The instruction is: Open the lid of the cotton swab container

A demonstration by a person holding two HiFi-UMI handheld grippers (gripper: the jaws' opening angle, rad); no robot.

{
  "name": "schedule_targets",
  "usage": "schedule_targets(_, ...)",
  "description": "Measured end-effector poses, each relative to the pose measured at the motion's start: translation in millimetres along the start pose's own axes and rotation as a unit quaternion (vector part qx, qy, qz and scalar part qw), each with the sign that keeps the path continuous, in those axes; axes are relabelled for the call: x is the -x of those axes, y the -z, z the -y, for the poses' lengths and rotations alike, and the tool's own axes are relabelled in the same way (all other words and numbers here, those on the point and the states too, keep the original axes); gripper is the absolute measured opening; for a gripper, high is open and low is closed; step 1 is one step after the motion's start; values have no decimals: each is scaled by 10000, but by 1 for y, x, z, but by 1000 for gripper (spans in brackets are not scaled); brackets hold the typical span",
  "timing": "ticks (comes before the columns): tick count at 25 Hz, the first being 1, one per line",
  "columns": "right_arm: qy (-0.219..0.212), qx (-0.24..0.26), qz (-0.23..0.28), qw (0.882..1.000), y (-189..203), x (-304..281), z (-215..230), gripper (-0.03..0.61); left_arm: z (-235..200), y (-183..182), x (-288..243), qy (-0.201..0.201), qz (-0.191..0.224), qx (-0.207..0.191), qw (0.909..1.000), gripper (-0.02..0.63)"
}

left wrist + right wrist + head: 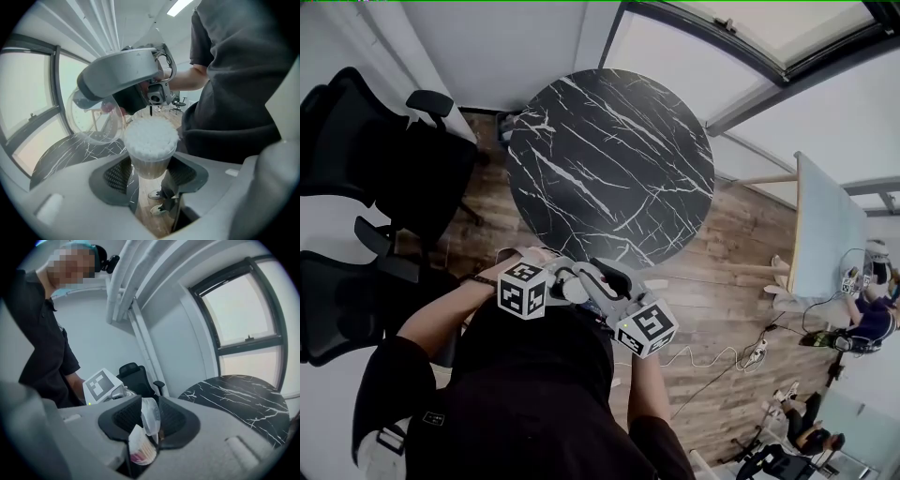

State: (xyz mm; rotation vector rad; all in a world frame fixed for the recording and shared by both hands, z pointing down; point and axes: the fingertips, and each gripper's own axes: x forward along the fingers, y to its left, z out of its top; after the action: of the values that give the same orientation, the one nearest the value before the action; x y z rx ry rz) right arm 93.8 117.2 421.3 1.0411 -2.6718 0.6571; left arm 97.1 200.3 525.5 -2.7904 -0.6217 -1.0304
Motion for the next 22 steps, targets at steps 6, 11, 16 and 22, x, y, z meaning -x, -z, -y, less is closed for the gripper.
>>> schedule_targets(6, 13, -104, -70, 9999, 5, -3, 8, 103, 2, 0, -1, 3, 27, 20, 10000, 255)
schedule_targets(11, -8, -196, -112, 9997, 7, -3, 15, 91, 1, -3, 0, -20, 23, -13, 10000, 255)
schedule_targets(16, -36, -242, -212, 9995, 15, -6, 21, 72, 4, -9, 1, -10, 99, -26, 9999, 255)
schedule_targets(22, -156, -512, -238, 9983, 22, -8, 21, 74, 9, -9, 3, 22, 76, -80, 9999, 255)
